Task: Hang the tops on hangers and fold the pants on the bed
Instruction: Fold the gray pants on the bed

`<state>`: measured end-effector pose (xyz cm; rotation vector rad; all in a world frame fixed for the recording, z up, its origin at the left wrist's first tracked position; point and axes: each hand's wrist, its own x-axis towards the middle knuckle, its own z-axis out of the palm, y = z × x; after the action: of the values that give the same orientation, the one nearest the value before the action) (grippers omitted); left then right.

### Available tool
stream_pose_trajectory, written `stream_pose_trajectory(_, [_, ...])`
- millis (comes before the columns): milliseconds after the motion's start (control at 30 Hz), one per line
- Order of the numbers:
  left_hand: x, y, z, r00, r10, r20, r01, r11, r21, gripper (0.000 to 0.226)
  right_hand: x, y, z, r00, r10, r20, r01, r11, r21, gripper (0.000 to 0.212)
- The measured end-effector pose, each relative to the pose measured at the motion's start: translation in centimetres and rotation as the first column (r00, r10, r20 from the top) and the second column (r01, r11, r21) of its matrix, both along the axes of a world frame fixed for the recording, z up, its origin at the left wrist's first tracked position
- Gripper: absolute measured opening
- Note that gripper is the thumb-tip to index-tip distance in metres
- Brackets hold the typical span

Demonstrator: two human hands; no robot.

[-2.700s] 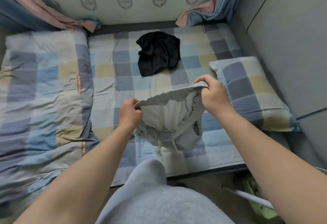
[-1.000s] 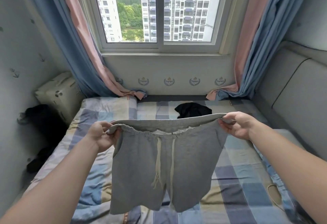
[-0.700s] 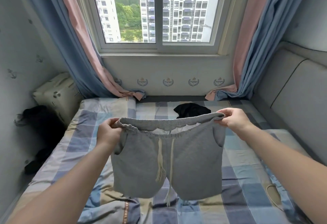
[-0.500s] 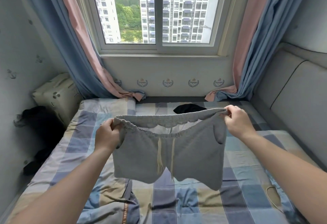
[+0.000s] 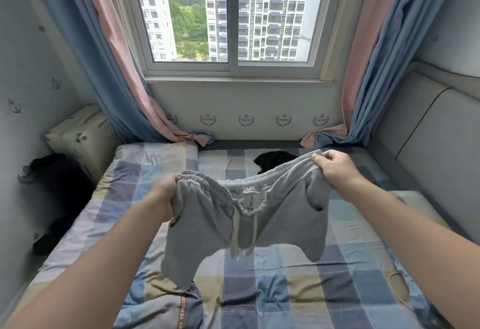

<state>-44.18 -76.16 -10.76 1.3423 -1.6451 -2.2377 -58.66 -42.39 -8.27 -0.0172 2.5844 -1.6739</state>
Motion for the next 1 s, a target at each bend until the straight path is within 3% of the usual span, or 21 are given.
stream_pose_trajectory(167, [-0.2, 3.0, 1.6, 0.967, -0.010, -0.255, 0.047, 0.989, 0.140, 0.022, 2.9, -3.2, 2.3, 0.981, 0.156, 0.117, -0.138, 0.979, -0.151, 0.010])
stream_pose_trajectory(267, [0.3, 5.3, 3.0, 0.935, -0.151, -0.320, 0.173, 0.984, 0.042, 0.020, 4.7, -4.7, 3.6, 0.941, 0.323, 0.099, -0.295, 0.929, -0.224, 0.008])
stream_pose_trajectory(400, [1.5, 8.4, 4.8, 0.818, -0.384, -0.429, 0.375, 0.921, -0.108, 0.009, 6.7, -6.6, 4.8, 0.868, 0.496, -0.034, -0.491, 0.845, -0.211, 0.012])
stream_pose_trajectory(533, [2.3, 9.6, 5.4, 0.715, -0.484, -0.505, 0.454, 0.870, -0.191, 0.040, 8.0, -7.4, 5.5, 0.791, 0.584, -0.181, -0.606, 0.788, -0.109, 0.012])
stream_pose_trajectory(633, [2.3, 9.7, 5.2, 0.653, -0.492, -0.576, 0.496, 0.852, -0.165, 0.068, 8.5, -7.5, 5.9, 0.771, 0.587, -0.246, -0.626, 0.770, -0.124, 0.029])
stream_pose_trajectory(700, [2.3, 10.0, 5.0, 0.641, -0.500, -0.582, 0.487, 0.851, -0.195, 0.070, 8.7, -7.5, 6.0, 0.746, 0.617, -0.253, -0.653, 0.751, -0.095, 0.035])
stream_pose_trajectory(767, [2.2, 10.5, 4.7, 0.695, -0.466, -0.547, 0.406, 0.883, -0.235, 0.064, 8.6, -7.2, 6.1, 0.726, 0.644, -0.241, -0.679, 0.726, -0.106, 0.034])
stream_pose_trajectory(833, [2.1, 10.9, 4.4, 0.762, -0.394, -0.515, 0.326, 0.919, -0.221, 0.051, 8.4, -6.9, 5.8, 0.761, 0.604, -0.235, -0.645, 0.745, -0.173, 0.024])
stream_pose_trajectory(900, [2.0, 10.7, 4.1, 0.779, -0.360, -0.513, 0.335, 0.931, -0.144, 0.035, 7.9, -6.1, 4.5, 0.858, 0.409, -0.311, -0.475, 0.863, -0.174, 0.019])
stream_pose_trajectory(933, [2.0, 10.5, 3.9, 0.774, -0.365, -0.517, 0.363, 0.925, -0.111, 0.031, 7.7, -5.5, 3.5, 0.890, 0.283, -0.358, -0.354, 0.923, -0.149, 0.023])
stream_pose_trajectory(1000, [2.2, 9.8, 3.8, 0.744, -0.381, -0.549, 0.421, 0.905, -0.057, 0.034, 7.7, -4.1, 0.7, 0.934, 0.140, -0.329, -0.188, 0.975, -0.117, 0.054])
